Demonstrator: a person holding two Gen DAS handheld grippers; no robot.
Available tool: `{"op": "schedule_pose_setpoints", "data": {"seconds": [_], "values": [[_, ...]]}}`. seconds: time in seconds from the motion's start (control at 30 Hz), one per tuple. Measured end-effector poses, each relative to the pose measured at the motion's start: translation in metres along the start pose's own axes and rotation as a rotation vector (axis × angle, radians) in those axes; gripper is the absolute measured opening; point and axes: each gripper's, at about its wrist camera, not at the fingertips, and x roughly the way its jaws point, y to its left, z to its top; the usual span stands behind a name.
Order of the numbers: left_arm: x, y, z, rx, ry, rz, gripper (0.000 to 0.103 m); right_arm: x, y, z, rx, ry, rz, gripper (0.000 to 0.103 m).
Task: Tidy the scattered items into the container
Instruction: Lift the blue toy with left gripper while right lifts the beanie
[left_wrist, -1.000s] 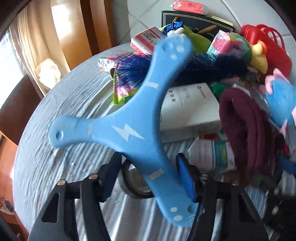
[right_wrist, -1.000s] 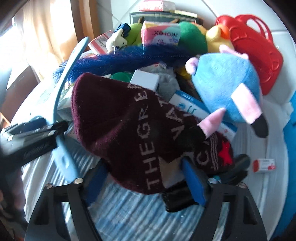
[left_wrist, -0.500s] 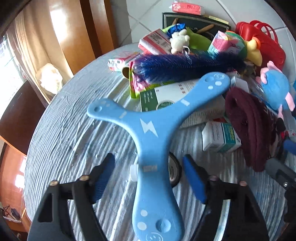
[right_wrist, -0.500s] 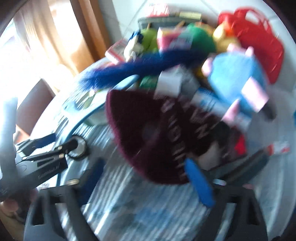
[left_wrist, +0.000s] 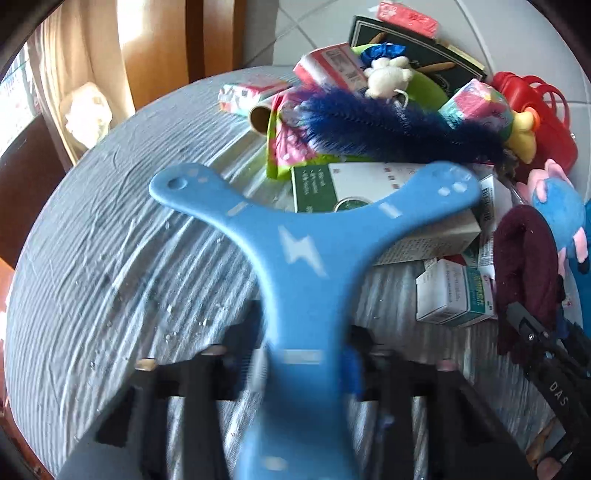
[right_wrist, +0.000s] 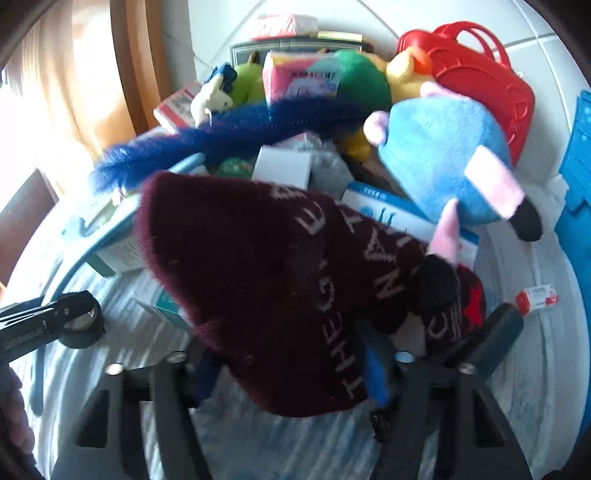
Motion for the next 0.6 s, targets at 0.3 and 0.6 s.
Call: {"op": "schedule_pose_setpoints", "data": {"seconds": [0.3, 0.6], "values": [[0.006, -0.015, 0.006, 0.045, -0.014, 0.075, 0.031, 0.015, -0.017, 0.012, 0.088, -0.007, -0.060, 0.069], [-0.070, -0.059, 0.015, 0.122, -0.180, 0.097, 0.031, -0.048, -0.011, 0.028, 0.037, -0.111, -0.026, 0.022]]}}
